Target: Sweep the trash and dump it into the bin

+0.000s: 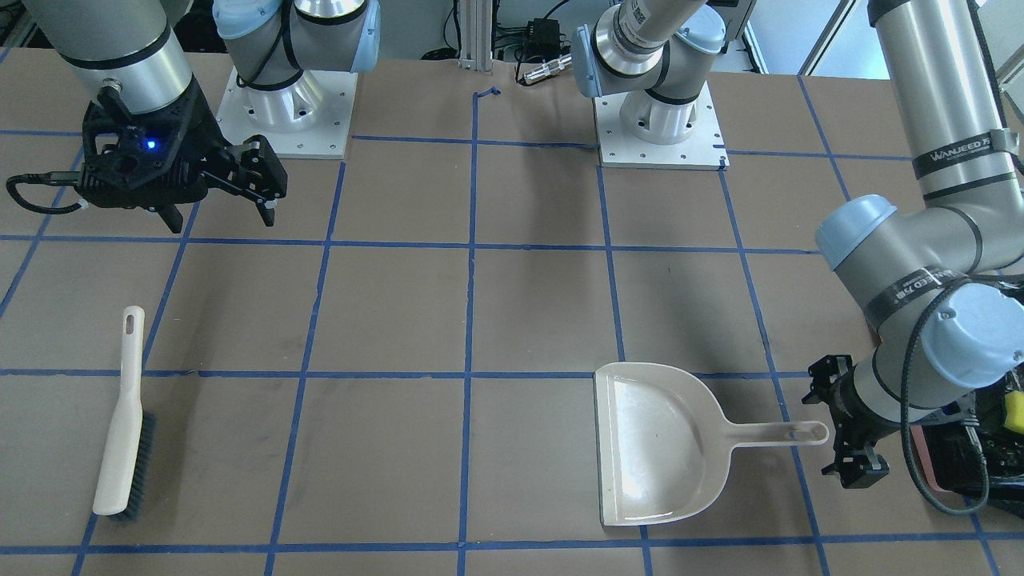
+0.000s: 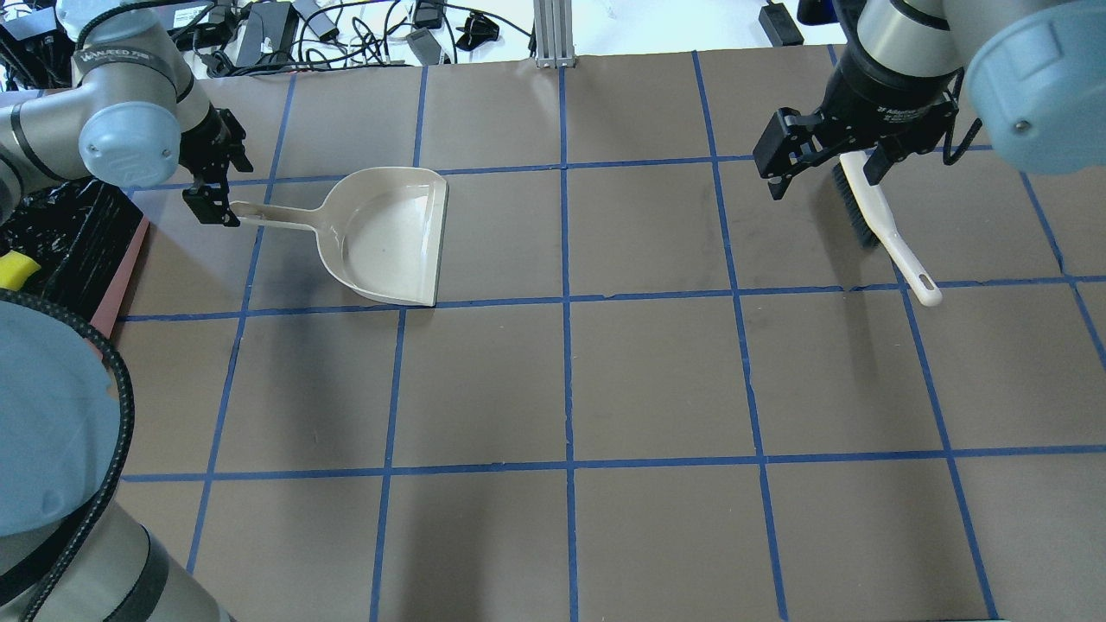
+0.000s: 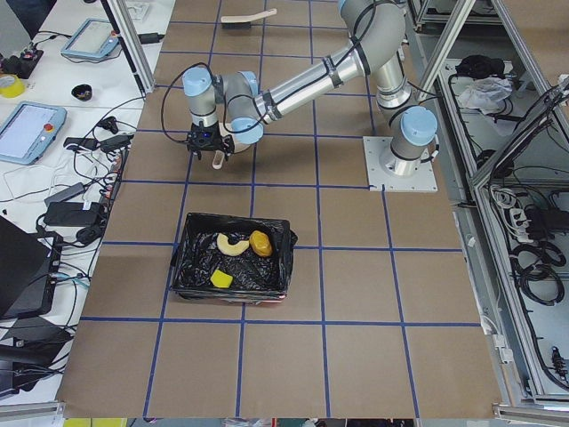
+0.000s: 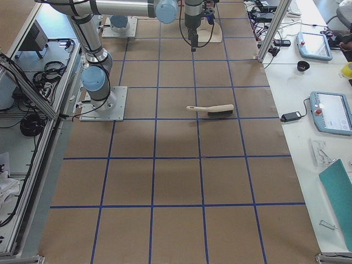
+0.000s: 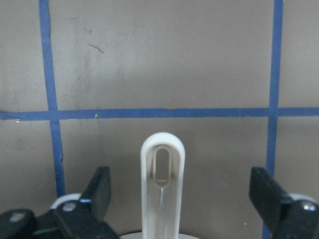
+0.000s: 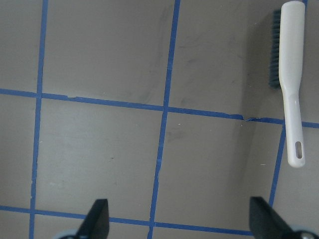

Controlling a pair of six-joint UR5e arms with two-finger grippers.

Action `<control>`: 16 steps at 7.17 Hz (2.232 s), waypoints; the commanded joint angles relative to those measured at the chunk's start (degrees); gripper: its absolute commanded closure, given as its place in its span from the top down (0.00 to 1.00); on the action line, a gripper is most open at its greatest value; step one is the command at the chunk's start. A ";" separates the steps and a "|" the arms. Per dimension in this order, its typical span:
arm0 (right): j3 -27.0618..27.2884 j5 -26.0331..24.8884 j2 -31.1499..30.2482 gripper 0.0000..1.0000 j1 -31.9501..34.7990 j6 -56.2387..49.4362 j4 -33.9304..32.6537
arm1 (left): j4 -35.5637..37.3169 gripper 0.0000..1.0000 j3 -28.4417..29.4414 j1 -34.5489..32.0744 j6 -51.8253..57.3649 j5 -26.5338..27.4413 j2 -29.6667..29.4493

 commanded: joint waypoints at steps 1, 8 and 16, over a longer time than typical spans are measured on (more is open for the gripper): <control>0.00 -0.02 -0.03 1.00 -0.03 0.00 0.00 | -1.05 1.00 -0.18 -0.14 0.20 2.17 2.70; -0.26 0.24 -0.20 1.00 0.06 2.97 0.78 | -10.28 1.00 -4.55 -0.23 3.16 10.24 15.96; -0.97 0.16 -1.17 1.00 0.06 5.98 1.14 | -16.43 0.99 -10.46 -12.96 38.47 11.33 31.71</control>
